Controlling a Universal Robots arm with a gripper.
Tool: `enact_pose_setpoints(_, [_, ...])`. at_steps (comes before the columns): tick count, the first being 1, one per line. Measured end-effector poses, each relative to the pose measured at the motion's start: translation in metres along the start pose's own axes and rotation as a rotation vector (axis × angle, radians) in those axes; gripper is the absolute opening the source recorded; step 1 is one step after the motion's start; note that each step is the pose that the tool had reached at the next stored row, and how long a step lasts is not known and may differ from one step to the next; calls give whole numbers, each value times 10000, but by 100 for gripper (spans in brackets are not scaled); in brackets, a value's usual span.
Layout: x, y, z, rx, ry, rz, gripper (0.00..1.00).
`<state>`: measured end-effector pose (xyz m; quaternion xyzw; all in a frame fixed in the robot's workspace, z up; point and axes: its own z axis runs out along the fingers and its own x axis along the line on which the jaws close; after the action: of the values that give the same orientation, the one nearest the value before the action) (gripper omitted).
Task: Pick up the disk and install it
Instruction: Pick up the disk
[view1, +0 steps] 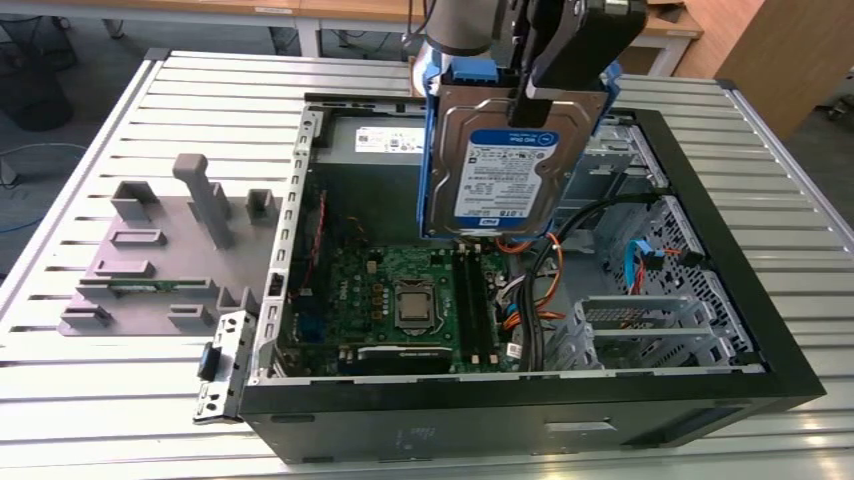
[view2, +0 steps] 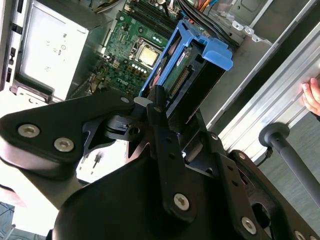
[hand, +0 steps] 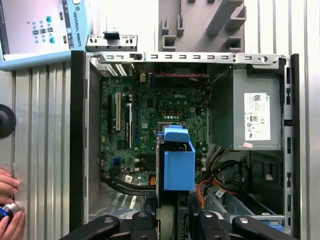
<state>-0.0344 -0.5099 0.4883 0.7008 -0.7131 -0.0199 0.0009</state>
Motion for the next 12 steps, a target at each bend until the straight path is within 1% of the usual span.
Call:
enact_pose_setpoints(5, [37, -22, 10, 1, -2, 31, 35])
enact_pose_setpoints(12, [112, -85, 22, 0, -2, 69, 35])
